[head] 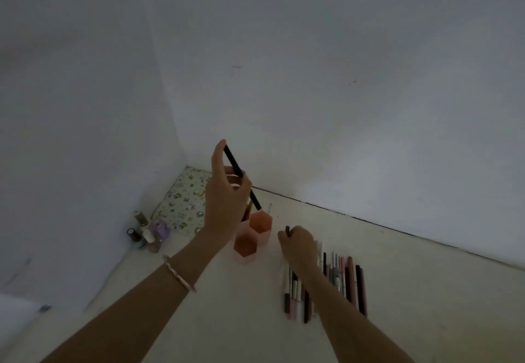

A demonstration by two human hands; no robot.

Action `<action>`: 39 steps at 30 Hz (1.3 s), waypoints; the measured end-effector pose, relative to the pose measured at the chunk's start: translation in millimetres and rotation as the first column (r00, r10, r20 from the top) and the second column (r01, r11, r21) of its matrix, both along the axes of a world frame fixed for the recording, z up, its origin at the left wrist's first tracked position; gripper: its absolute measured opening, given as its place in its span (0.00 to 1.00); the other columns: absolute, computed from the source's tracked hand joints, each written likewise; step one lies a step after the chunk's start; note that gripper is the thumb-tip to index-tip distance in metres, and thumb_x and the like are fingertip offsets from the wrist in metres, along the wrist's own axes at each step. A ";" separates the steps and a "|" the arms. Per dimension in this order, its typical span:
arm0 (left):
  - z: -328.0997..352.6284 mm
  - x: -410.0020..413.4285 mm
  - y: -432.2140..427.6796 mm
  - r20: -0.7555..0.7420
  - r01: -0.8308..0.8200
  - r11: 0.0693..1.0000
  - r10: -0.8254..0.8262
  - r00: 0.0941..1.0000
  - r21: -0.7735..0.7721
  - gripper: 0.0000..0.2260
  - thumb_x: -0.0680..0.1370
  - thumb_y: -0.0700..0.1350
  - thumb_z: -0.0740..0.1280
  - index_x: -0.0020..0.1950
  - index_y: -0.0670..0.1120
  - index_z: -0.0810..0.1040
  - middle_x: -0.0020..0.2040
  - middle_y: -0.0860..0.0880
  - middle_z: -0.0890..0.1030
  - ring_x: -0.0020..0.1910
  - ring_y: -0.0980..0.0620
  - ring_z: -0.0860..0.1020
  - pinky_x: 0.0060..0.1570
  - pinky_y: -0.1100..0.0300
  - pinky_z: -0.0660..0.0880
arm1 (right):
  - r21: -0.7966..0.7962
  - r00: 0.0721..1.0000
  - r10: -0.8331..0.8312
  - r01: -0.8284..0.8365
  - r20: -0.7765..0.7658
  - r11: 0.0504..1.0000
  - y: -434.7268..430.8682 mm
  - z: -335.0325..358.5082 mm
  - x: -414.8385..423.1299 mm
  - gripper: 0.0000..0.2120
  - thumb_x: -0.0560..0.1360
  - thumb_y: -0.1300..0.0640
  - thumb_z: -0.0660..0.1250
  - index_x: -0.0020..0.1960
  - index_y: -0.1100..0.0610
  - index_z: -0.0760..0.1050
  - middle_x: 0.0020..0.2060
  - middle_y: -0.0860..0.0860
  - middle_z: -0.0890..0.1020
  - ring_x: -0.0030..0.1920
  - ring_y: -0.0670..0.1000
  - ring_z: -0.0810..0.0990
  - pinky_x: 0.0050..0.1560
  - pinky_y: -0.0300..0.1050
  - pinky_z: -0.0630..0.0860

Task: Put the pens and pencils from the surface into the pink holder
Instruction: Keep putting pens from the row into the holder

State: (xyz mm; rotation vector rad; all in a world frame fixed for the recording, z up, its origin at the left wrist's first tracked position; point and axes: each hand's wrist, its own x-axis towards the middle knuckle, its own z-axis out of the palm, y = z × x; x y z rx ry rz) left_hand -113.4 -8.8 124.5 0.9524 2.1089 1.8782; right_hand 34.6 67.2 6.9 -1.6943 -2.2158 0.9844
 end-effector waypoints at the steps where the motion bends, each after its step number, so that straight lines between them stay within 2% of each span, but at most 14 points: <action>1: -0.6 -7.5 -1.4 -0.007 -0.045 0.999 0.045 0.999 0.018 0.34 0.76 0.39 0.68 0.74 0.62 0.57 0.42 0.55 0.79 0.37 0.63 0.81 0.32 0.72 0.77 | 0.005 0.996 -0.054 0.055 -0.077 0.998 7.2 8.1 -0.1 0.12 0.74 0.52 0.63 0.35 0.57 0.70 0.31 0.51 0.76 0.29 0.49 0.74 0.30 0.42 0.71; 6: -22.3 -21.9 -11.9 -0.099 -0.075 0.988 0.062 0.993 -0.135 0.33 0.76 0.39 0.69 0.74 0.60 0.58 0.46 0.59 0.78 0.37 0.61 0.81 0.33 0.71 0.76 | 0.077 0.877 -0.175 0.233 -0.448 0.970 29.8 50.2 -3.2 0.03 0.78 0.57 0.61 0.47 0.56 0.70 0.29 0.48 0.75 0.25 0.42 0.72 0.26 0.35 0.67; 9: -42.0 -17.3 -19.3 -0.234 -0.075 0.963 0.013 0.972 -0.261 0.25 0.77 0.40 0.68 0.71 0.56 0.63 0.49 0.53 0.80 0.43 0.56 0.81 0.41 0.67 0.75 | 0.139 0.770 -0.101 0.239 -0.630 0.961 24.7 73.0 -9.8 0.10 0.80 0.61 0.59 0.60 0.53 0.66 0.31 0.51 0.76 0.26 0.43 0.72 0.27 0.33 0.67; 13: -55.9 -15.4 -23.8 -0.367 -0.113 0.915 -0.040 0.929 -0.386 0.13 0.78 0.41 0.67 0.62 0.49 0.75 0.52 0.49 0.81 0.52 0.48 0.79 0.52 0.57 0.74 | 0.217 0.674 0.047 0.170 -0.737 0.961 7.5 94.2 -25.4 0.10 0.81 0.61 0.59 0.60 0.50 0.64 0.32 0.57 0.76 0.25 0.43 0.68 0.24 0.38 0.67; 15: -57.6 -19.3 -25.1 -0.491 -0.194 0.905 -0.019 0.871 -0.378 0.08 0.76 0.40 0.69 0.54 0.46 0.82 0.57 0.47 0.81 0.60 0.44 0.76 0.60 0.52 0.71 | 0.268 0.679 0.120 0.116 -0.724 0.956 -2.4 95.5 -34.9 0.11 0.81 0.60 0.59 0.58 0.47 0.63 0.34 0.54 0.79 0.25 0.43 0.70 0.25 0.38 0.69; 18: -51.9 -27.0 -28.2 -0.502 -0.240 0.922 0.059 0.863 -0.304 0.12 0.76 0.38 0.65 0.57 0.43 0.82 0.58 0.45 0.80 0.61 0.42 0.74 0.64 0.52 0.67 | 0.336 0.752 0.208 0.018 -0.625 0.942 -15.2 85.8 -47.7 0.11 0.81 0.56 0.60 0.58 0.44 0.63 0.37 0.45 0.79 0.30 0.42 0.76 0.30 0.36 0.73; 21: -38.5 -28.2 -30.4 -0.439 -0.203 0.950 0.082 0.895 -0.236 0.14 0.75 0.35 0.62 0.58 0.43 0.79 0.56 0.46 0.80 0.58 0.46 0.74 0.61 0.62 0.65 | 0.423 0.864 0.314 -0.132 -0.395 0.896 -23.3 70.8 -53.0 0.08 0.81 0.54 0.60 0.59 0.47 0.65 0.42 0.46 0.80 0.40 0.47 0.79 0.41 0.45 0.79; 24: -21.7 -19.1 -30.1 -0.394 -0.157 0.970 0.073 0.916 -0.186 0.14 0.75 0.33 0.62 0.57 0.44 0.77 0.54 0.49 0.78 0.53 0.52 0.76 0.52 0.65 0.69 | 0.602 0.858 0.468 -0.262 -0.213 0.754 -29.3 56.7 -50.1 0.07 0.79 0.60 0.63 0.55 0.58 0.76 0.48 0.52 0.81 0.48 0.52 0.79 0.49 0.48 0.78; 26: -12.6 -3.7 -29.0 -0.363 -0.122 0.983 0.065 0.930 -0.139 0.11 0.75 0.34 0.61 0.53 0.46 0.76 0.50 0.52 0.78 0.46 0.58 0.76 0.44 0.71 0.70 | 0.645 0.869 0.449 -0.222 -0.209 0.731 -29.1 52.0 -41.4 0.10 0.77 0.61 0.63 0.57 0.59 0.78 0.52 0.52 0.81 0.52 0.51 0.79 0.53 0.45 0.78; 29: -14.6 35.4 -22.4 -0.297 0.037 0.977 -0.101 0.949 -0.212 0.07 0.75 0.37 0.61 0.45 0.50 0.73 0.41 0.57 0.75 0.39 0.60 0.74 0.38 0.73 0.69 | 0.548 0.897 0.255 -0.018 -0.361 0.836 -17.7 50.4 -20.6 0.14 0.76 0.63 0.62 0.60 0.58 0.76 0.55 0.50 0.80 0.53 0.49 0.79 0.54 0.43 0.77; 32: -40.9 76.6 -11.6 -0.171 0.211 0.834 -0.338 0.925 -0.510 0.06 0.77 0.39 0.63 0.43 0.50 0.73 0.40 0.55 0.75 0.38 0.58 0.75 0.38 0.67 0.73 | 0.453 0.910 0.097 0.106 -0.403 0.885 -1.3 51.0 5.2 0.15 0.76 0.66 0.61 0.61 0.56 0.75 0.54 0.49 0.79 0.50 0.49 0.79 0.48 0.42 0.77; 34: -67.8 96.5 -5.4 -0.042 0.281 0.648 -0.435 0.899 -0.708 0.04 0.79 0.42 0.62 0.51 0.47 0.75 0.48 0.52 0.78 0.46 0.55 0.77 0.47 0.63 0.76 | 0.392 0.917 0.027 0.143 -0.398 0.909 8.5 50.3 22.2 0.16 0.76 0.68 0.60 0.60 0.56 0.75 0.53 0.49 0.80 0.49 0.49 0.79 0.47 0.42 0.76; 36: -95.7 111.7 -0.7 0.055 0.311 0.479 -0.477 0.877 -0.821 0.10 0.82 0.43 0.58 0.61 0.44 0.72 0.59 0.47 0.76 0.58 0.51 0.76 0.58 0.61 0.72 | 0.339 0.928 -0.016 0.153 -0.373 0.928 16.6 46.3 38.3 0.16 0.75 0.68 0.60 0.60 0.56 0.76 0.52 0.49 0.80 0.47 0.46 0.78 0.47 0.40 0.74; 39: -119.8 127.6 3.2 0.124 0.299 0.353 -0.441 0.889 -0.887 0.18 0.83 0.43 0.55 0.73 0.42 0.62 0.71 0.45 0.69 0.69 0.48 0.69 0.68 0.59 0.65 | 0.292 0.937 -0.037 0.146 -0.348 0.945 22.7 40.5 56.6 0.16 0.75 0.67 0.61 0.59 0.55 0.76 0.50 0.48 0.81 0.44 0.45 0.78 0.45 0.39 0.74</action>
